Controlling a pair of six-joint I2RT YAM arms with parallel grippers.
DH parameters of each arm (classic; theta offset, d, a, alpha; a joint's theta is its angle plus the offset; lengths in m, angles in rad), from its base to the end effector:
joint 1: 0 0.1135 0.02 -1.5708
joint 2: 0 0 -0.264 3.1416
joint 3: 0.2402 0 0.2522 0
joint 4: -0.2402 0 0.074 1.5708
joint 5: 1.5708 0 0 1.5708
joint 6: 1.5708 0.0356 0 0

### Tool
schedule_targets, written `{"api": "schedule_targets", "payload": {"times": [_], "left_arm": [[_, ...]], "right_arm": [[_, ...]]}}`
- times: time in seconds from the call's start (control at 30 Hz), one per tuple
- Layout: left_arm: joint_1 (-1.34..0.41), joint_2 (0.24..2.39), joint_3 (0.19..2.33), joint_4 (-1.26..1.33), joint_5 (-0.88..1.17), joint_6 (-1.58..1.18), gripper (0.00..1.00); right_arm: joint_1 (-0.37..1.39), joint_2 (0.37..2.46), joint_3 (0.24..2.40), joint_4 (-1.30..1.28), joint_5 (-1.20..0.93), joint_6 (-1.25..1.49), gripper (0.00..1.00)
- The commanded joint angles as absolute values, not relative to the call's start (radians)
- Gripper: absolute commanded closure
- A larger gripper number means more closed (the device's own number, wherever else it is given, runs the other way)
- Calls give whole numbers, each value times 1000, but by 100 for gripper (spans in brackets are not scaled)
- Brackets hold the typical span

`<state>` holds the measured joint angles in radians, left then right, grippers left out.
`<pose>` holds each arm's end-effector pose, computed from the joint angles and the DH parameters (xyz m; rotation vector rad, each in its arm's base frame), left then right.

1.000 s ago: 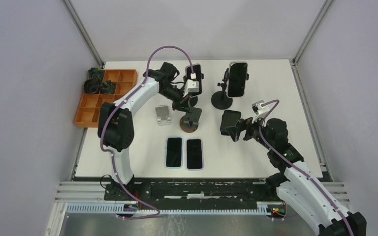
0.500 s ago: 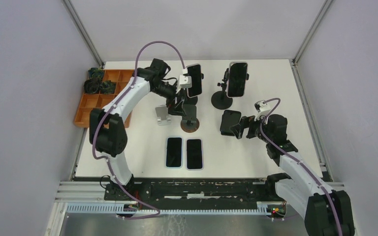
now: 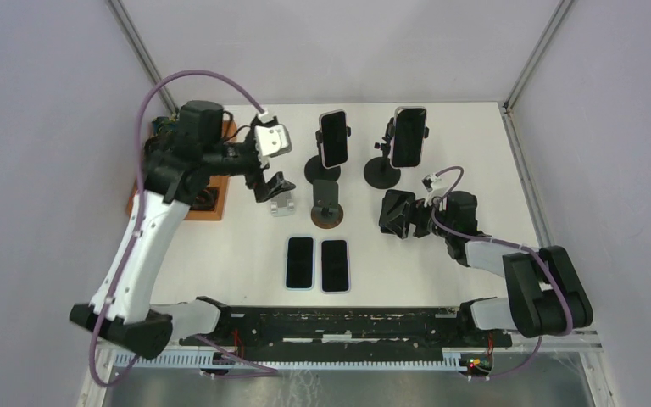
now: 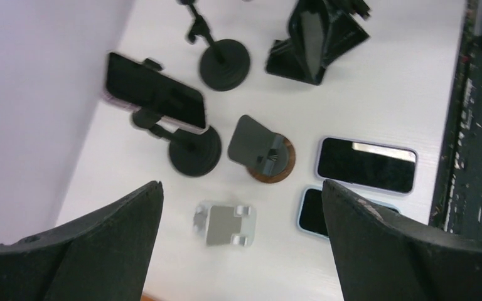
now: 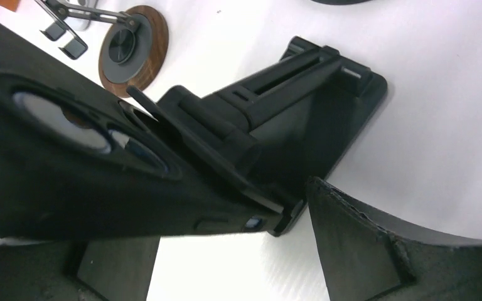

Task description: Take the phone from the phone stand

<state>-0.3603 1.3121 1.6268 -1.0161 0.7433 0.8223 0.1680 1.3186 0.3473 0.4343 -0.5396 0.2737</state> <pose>0.2193 -0.1083 0.4369 1.4738 1.5189 -0.5688 0.2254 0.0568 0.1473 -0.2193 2.1206 0.8305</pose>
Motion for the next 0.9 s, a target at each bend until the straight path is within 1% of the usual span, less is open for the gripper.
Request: {"api": "schedule_targets", "payload": {"times": [0.0,0.07,0.2,0.3,0.33,0.4,0.5,0.6,0.67,0.7,0.77,0.8,0.83,0.87], "left_arm": [[-361,1098,1513,-734,462,418,0],[-361,1057,1486,-754,461,380,0],[-362,1090,1509,-972,587,441,0],[-361,1113,1486,-1085,636,493,0],[-362,1116,1474,-1117,645,505,0],[-361,1116,1447,-1133,648,516,0],[-361,1100,1409,-1135,649,525,0],[-361,1079,1386,-1129,658,536,0],[-362,1070,1371,-1129,667,545,0],[-363,1067,1364,-1129,671,549,0],[-363,1065,1349,-1134,685,563,0],[-363,1063,1341,-1136,692,567,0],[-363,1062,1334,-1136,698,574,0],[-363,1060,1329,-1135,705,578,0]], "right_arm": [[164,1390,373,654,-618,307,14],[165,1411,372,688,-625,307,16],[164,1431,380,700,-632,288,20],[165,1432,371,735,-638,297,24],[164,1434,371,739,-639,302,27],[164,1444,373,751,-646,312,36],[164,1450,367,778,-661,330,52],[164,1441,362,787,-656,339,63],[164,1436,358,791,-646,345,74],[163,1434,356,800,-646,350,78],[165,1429,347,822,-653,364,91],[166,1424,341,836,-659,372,96],[165,1415,333,850,-666,382,100],[165,1402,328,863,-674,392,100]]}}
